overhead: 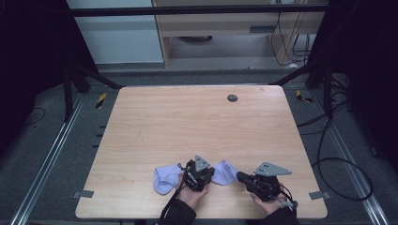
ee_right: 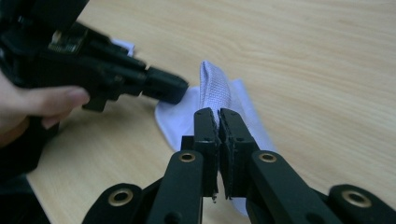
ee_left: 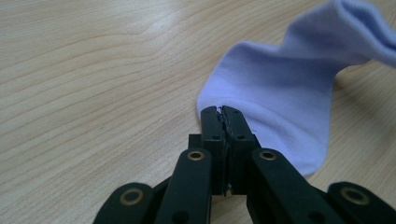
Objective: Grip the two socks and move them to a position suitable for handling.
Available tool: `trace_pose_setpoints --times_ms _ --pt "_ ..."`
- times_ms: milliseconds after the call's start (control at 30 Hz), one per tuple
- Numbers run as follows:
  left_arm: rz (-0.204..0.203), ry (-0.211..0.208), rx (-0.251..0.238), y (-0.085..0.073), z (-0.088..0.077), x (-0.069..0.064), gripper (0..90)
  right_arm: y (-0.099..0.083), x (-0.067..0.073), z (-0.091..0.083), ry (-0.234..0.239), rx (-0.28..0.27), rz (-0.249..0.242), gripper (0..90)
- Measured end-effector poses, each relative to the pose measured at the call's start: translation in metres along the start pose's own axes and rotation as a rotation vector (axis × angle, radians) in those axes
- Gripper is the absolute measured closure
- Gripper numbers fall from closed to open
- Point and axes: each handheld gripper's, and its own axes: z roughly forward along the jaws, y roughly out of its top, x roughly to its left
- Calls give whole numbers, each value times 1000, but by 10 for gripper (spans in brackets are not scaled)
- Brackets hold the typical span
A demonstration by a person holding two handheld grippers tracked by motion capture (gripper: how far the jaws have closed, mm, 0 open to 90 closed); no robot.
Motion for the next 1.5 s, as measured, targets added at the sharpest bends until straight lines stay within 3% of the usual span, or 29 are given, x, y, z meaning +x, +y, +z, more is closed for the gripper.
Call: trace_pose_setpoints --times_ms 300,400,500,600,633,667,700,867,1000,1033,1167,1367,1500 --pt "4 -5 7 1 2 2 880 10 -26 7 -106 2 59 863" --pt "4 -5 10 1 2 1 880 10 -32 10 -121 9 77 861" --pt "10 -1 11 2 3 1 878 11 -45 15 -170 22 89 849" --pt "11 1 12 2 4 1 850 11 -51 18 -204 29 85 795" --pt "7 7 7 2 3 2 821 11 -55 20 -256 39 58 709" --pt "7 7 7 2 3 2 799 11 -55 20 -256 39 58 709" --pt "7 10 7 2 2 2 770 10 -58 20 -294 37 32 640" --pt "-5 24 -22 3 -7 4 664 9 -63 13 -310 16 18 603" --pt "-1 47 -12 1 -10 3 655 4 -71 13 -304 52 33 609" --pt "-11 48 -6 0 -10 3 657 1 -74 16 -293 76 52 627" --pt "-23 42 12 -1 -8 4 688 -1 -81 21 -279 88 63 641" --pt "-36 29 21 -1 -6 3 764 -2 -92 33 -242 103 63 668" --pt "-36 28 20 -2 -4 3 812 -3 -91 38 -220 128 58 720"
